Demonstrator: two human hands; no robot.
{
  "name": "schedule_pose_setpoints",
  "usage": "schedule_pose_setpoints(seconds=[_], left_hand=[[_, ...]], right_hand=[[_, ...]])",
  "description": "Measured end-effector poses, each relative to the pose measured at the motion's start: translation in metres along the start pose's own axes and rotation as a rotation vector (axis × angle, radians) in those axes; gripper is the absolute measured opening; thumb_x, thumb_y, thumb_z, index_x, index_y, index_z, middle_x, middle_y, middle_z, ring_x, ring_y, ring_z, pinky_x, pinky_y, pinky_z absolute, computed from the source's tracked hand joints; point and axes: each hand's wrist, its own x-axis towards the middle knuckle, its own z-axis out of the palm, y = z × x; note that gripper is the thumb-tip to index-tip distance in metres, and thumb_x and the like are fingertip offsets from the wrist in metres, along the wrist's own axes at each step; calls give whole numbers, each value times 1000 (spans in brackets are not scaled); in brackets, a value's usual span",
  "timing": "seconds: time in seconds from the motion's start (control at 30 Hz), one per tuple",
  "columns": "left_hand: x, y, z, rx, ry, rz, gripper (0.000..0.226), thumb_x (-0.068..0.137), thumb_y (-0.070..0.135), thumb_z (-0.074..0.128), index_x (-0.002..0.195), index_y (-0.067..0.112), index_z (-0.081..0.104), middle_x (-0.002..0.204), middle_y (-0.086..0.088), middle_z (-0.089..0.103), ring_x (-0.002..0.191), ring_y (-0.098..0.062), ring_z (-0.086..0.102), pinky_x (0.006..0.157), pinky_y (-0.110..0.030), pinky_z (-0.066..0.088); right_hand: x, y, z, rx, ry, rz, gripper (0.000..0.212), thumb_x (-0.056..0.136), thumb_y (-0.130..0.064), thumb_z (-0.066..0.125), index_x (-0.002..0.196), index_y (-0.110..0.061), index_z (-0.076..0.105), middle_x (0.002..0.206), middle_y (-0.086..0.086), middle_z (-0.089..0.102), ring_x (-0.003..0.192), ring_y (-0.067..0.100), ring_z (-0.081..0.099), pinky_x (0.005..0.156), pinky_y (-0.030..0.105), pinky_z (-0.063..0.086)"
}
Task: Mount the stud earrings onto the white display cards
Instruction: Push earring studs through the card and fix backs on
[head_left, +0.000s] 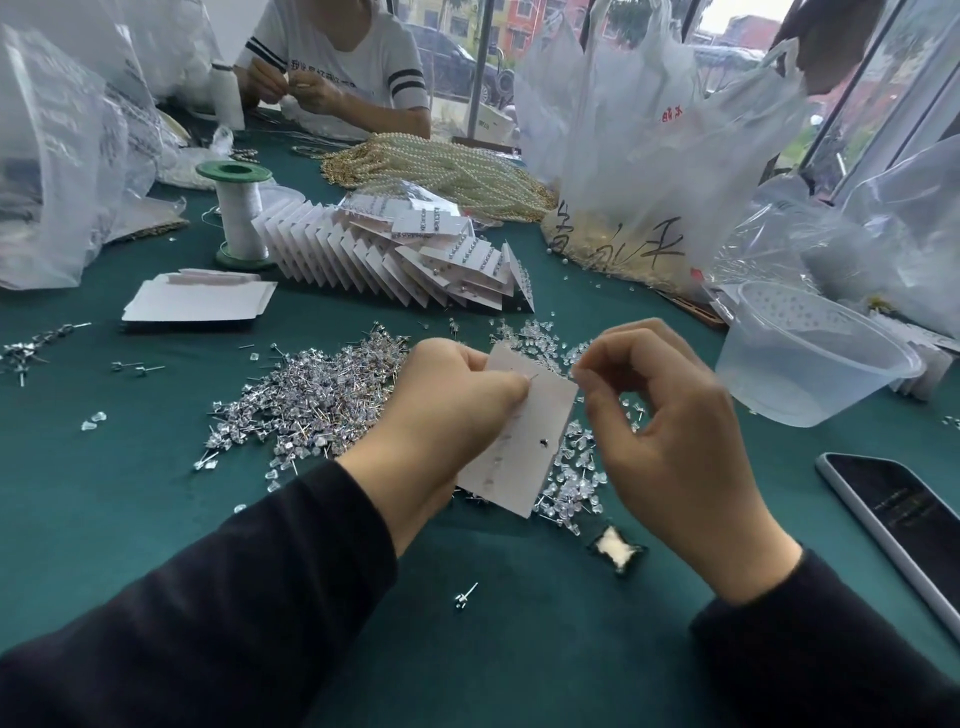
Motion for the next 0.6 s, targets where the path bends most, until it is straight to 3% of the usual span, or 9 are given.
schedule_pose_setpoints(seconds=[0.2,0.43,0.6], left_hand=[[-3,-2,4,77,-9,100,23,80,4,60,57,5,66,56,-6,64,44,-14,58,39,-20,45],[-3,-4,5,111,-3,149,18,79,7,60,72,-9,64,64,-12,61,50,-19,54,40,-21,43],[-3,-5,5,125,8,156,20,80,6,60,73,-12,62,63,-12,57,52,-19,51,44,-24,42]], right_hand=[[-1,1,8,29,-29,17,10,80,4,60,77,-6,60,79,4,57,67,12,51,63,21,44],[-2,2,10,36,-25,20,9,79,1,59,77,-7,60,78,3,57,68,13,51,62,21,44],[-4,3,14,-12,-17,-11,10,79,4,61,76,-6,60,79,2,56,65,10,48,62,16,42]])
